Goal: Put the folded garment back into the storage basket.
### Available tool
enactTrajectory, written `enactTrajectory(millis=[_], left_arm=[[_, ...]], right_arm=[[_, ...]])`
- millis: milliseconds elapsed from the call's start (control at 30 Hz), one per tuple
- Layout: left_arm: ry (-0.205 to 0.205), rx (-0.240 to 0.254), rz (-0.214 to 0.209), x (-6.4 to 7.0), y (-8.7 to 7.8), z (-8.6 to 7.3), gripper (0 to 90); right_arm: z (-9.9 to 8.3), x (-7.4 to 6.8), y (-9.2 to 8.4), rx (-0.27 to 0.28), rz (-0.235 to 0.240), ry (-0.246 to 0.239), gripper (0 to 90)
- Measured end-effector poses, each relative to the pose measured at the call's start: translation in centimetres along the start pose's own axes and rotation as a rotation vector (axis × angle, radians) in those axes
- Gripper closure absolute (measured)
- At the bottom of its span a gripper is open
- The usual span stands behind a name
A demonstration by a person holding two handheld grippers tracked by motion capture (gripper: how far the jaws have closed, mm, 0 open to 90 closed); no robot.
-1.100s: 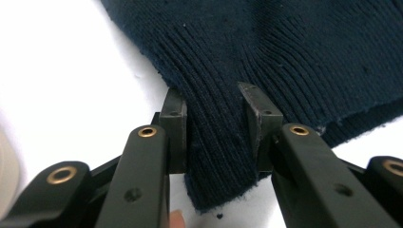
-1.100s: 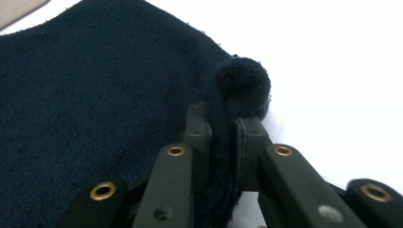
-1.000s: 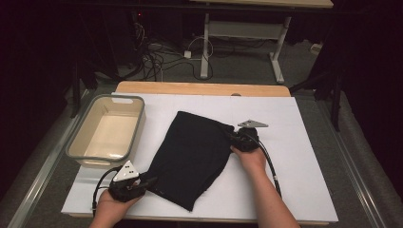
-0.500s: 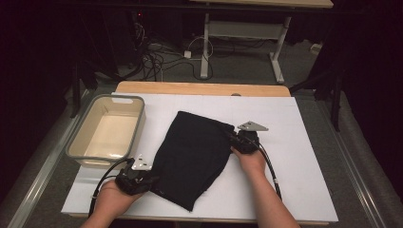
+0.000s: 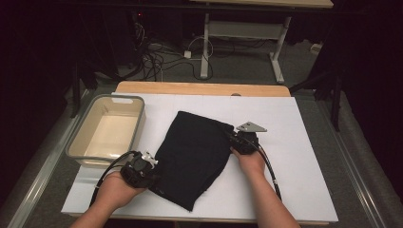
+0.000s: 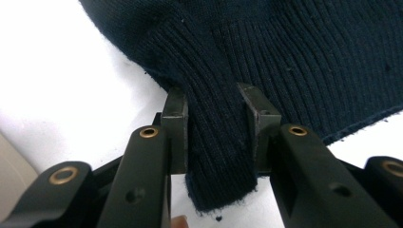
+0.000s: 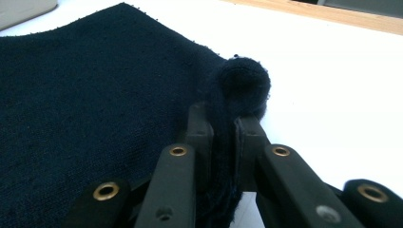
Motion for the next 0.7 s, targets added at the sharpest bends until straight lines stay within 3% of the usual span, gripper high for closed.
enactTrajectory(millis=[367,700], left_arm=[[0.026,-0.115,-0.024,-0.1,-0.7,1.2,67.3],[0.070,-0.173,0.003,-0.1,-2.3,2.4,67.4]], right_arm=[[2.7,-0.5,-1.3,0.062,-0.013,-0.070,81.8],[5.2,-1.8,-2.2,0.099,-0.008,-0.115,81.9]])
Point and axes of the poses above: each handheld gripper's, and its own axes: y roughly forward along the jaws, z roughly out of its top, x roughly to its right, the point moved 8 cm from there along y, roughly forward along the jaws, and after that the axes turned 4 degrees about z, right-handed, at the moved point
